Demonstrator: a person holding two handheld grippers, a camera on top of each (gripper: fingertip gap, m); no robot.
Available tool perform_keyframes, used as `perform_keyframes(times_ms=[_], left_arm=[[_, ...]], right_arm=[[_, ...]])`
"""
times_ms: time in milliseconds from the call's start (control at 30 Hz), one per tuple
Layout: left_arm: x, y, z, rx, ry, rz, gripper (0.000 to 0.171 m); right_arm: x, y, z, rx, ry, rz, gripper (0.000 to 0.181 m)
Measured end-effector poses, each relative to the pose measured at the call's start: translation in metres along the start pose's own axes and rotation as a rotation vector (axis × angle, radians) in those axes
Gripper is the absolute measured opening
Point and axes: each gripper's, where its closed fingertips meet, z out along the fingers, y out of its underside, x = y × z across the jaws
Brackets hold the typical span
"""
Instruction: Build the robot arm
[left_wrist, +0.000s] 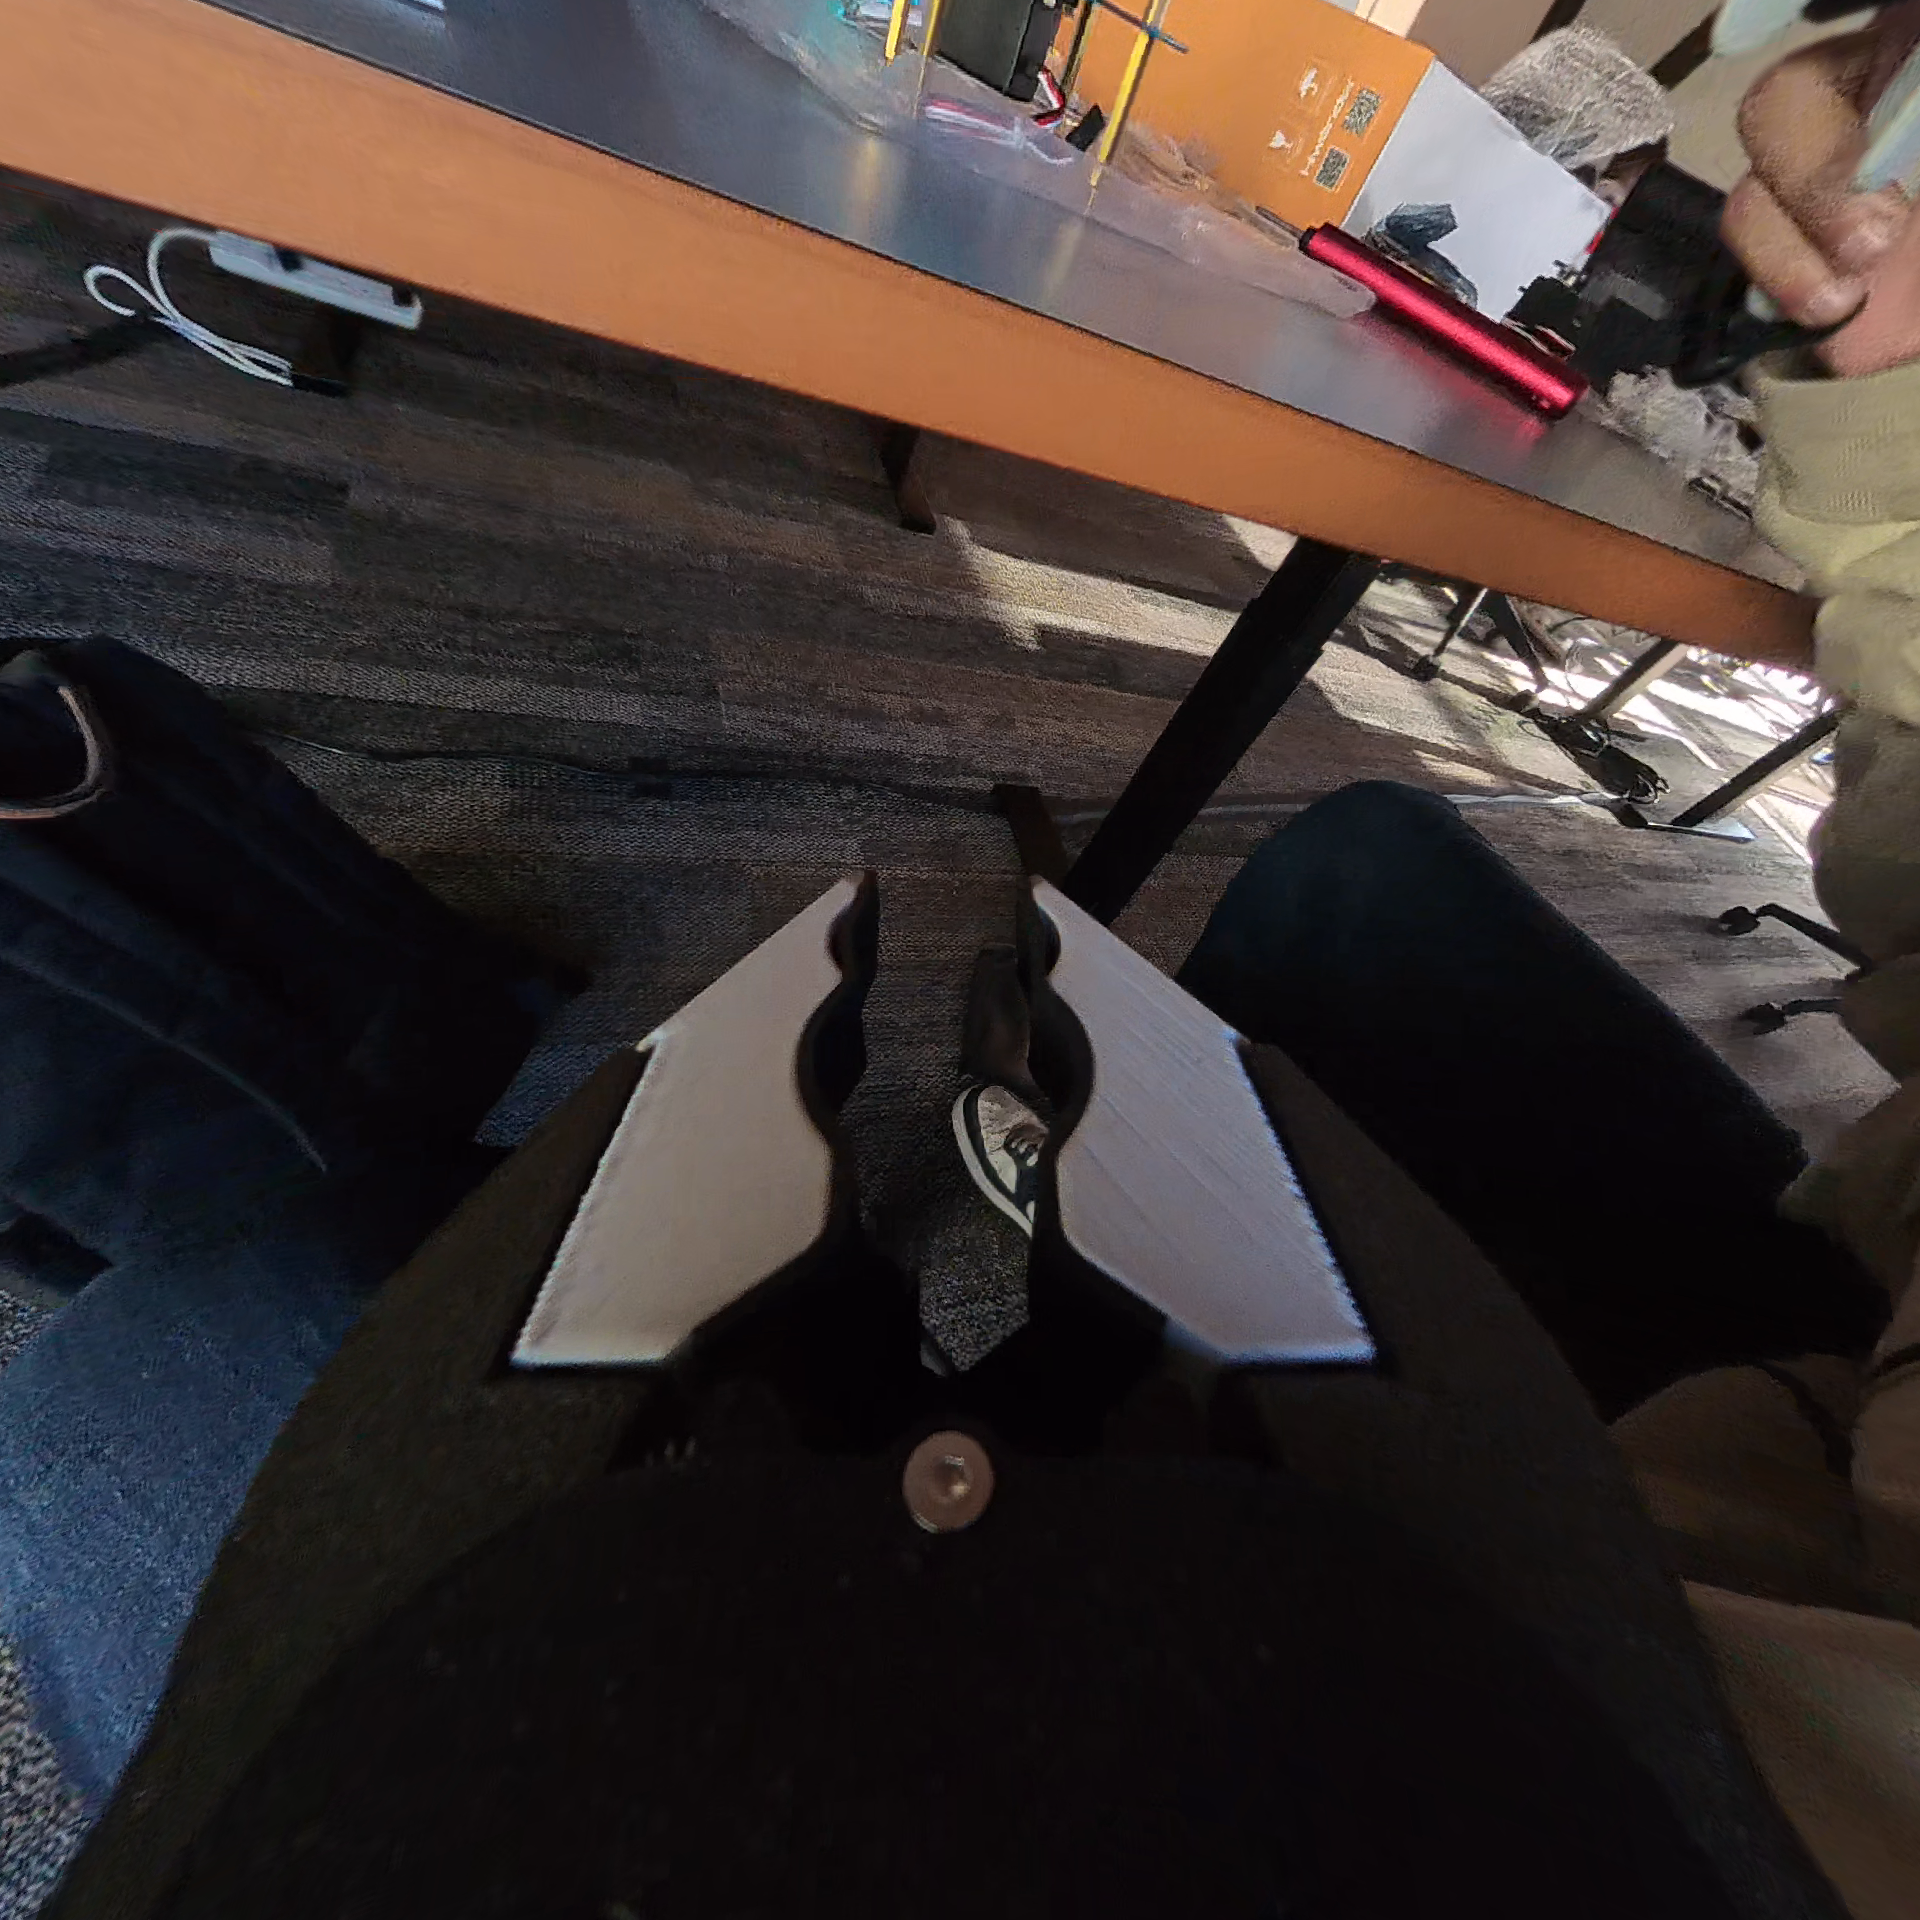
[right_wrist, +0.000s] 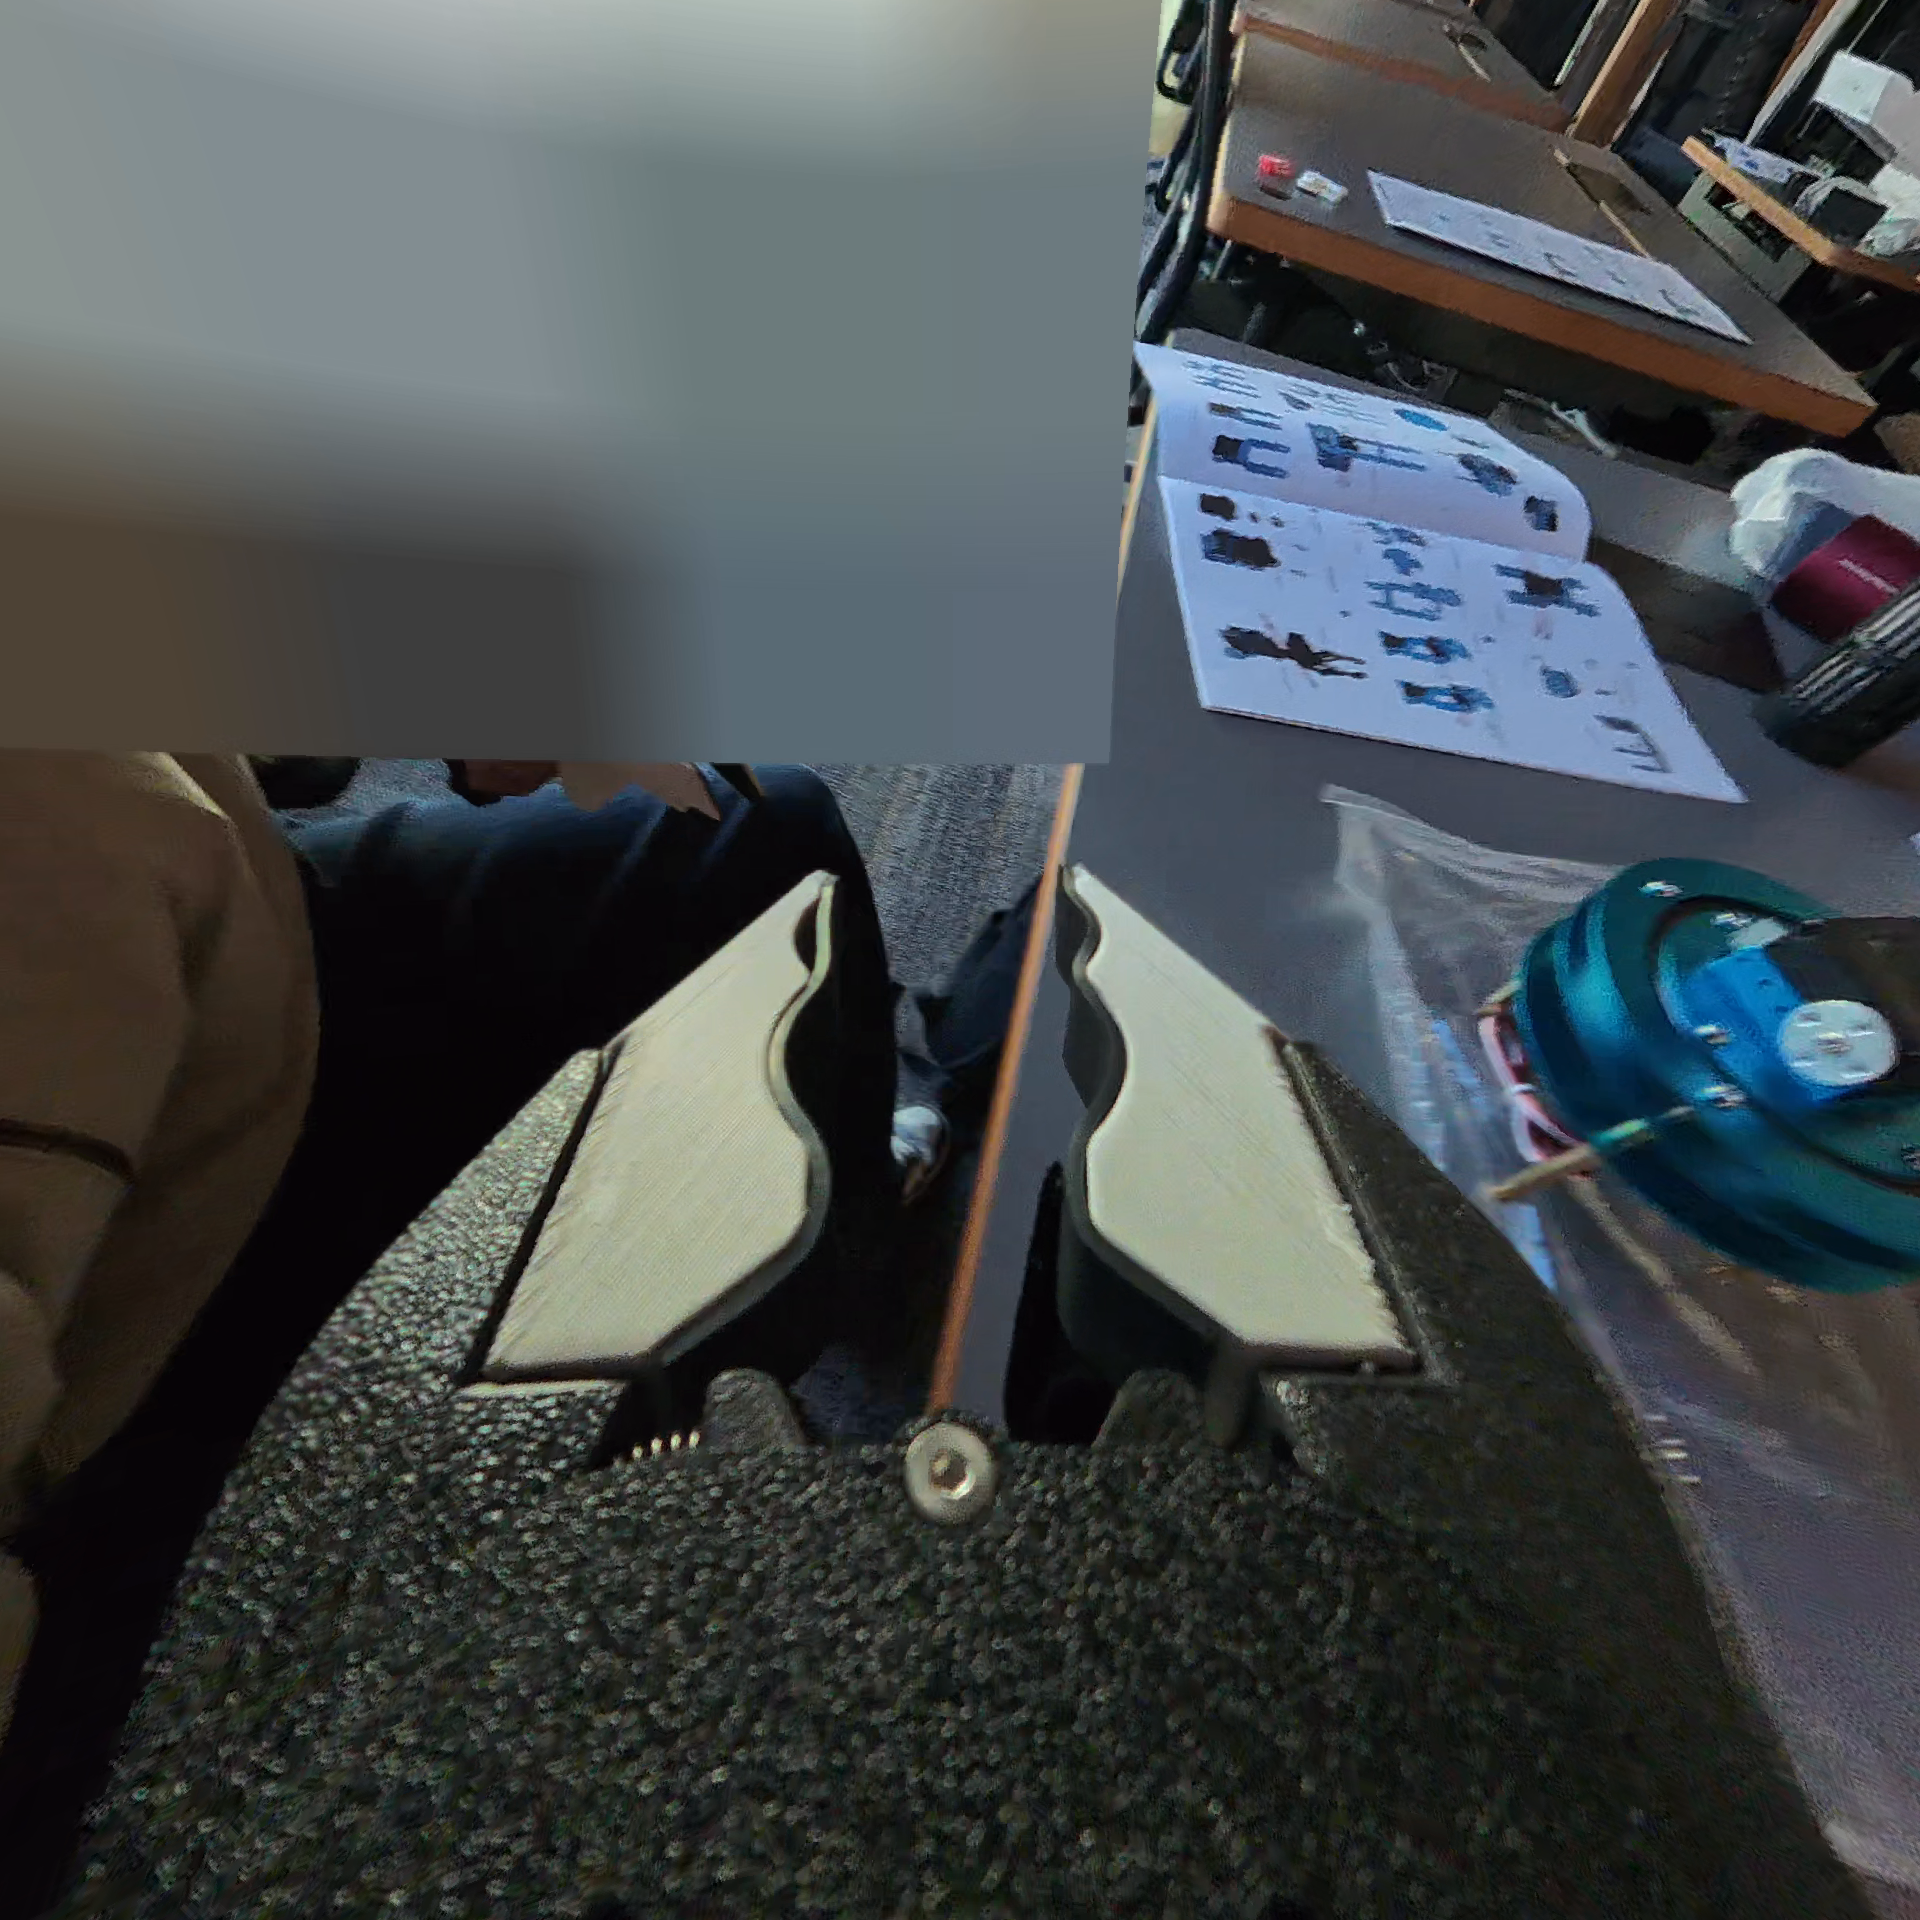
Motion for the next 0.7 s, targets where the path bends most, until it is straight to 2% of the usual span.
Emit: perform_keyframes(times_ms=[67, 267, 467, 600, 667, 700], left_arm=[[0.011, 0.011, -0.018, -0.001, 0.001, -0.016, 0.025], [0.040, 0.049, -0.073, -0.013, -0.034, -0.048, 0.025], [0.060, 0.099, -0.123, -0.074, -0.111, -0.080, 0.025], [0.066, 0.133, -0.156, -0.127, -0.173, -0.111, 0.025], [0.071, 0.141, -0.168, -0.121, -0.184, -0.123, 0.025], [0.072, 0.146, -0.173, -0.126, -0.194, -0.123, 0.025]], right_arm=[[-0.034, 0.009, -0.004, -0.006, 0.004, 0.023, 0.039], [-0.105, 0.077, -0.018, -0.143, 0.169, -0.021, 0.028], [-0.140, 0.169, -0.027, -0.238, 0.367, -0.027, 0.018], [-0.183, 0.257, -0.013, -0.344, 0.341, 0.159, 0.028], [-0.210, 0.288, 0.000, -0.310, 0.299, 0.295, 0.026], [-0.220, 0.299, 0.006, -0.265, 0.294, 0.370, 0.020]])
